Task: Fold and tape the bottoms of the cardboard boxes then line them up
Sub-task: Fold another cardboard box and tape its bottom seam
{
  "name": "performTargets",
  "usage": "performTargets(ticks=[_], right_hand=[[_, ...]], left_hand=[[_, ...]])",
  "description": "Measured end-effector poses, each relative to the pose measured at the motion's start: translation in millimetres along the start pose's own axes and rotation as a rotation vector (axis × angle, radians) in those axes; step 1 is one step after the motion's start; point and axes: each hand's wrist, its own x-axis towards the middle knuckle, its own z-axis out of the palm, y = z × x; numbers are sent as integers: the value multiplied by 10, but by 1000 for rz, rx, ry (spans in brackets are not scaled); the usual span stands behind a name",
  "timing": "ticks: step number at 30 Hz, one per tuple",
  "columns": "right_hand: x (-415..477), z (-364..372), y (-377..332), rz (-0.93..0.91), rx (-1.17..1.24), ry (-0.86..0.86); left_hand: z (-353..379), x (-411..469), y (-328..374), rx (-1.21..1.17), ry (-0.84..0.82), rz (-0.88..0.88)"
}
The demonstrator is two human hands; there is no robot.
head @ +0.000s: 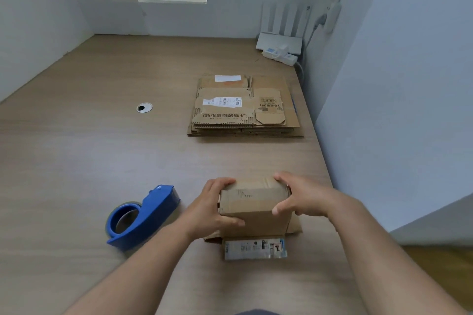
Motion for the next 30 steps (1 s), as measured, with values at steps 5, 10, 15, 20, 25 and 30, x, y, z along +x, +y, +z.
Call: performTargets(ticks=[5, 10, 15, 20, 25, 30], right_hand=[[71, 237, -21, -112, -31, 163], [58, 426, 84, -133, 26, 242], [121, 421, 99, -153, 121, 262], [159, 462, 61, -123, -29, 404], [152, 674, -100, -361, -277, 648], [181, 667, -109, -395, -412, 652]], left_hand=[[-106, -61, -103, 160, 103, 0], [-224, -151, -88, 247, 50, 37], [-181, -161, -79, 155, 146, 56], [-187, -148, -82, 102, 121, 29], [-252, -121, 10, 115, 111, 19], [-321, -327, -118, 173, 328, -57]])
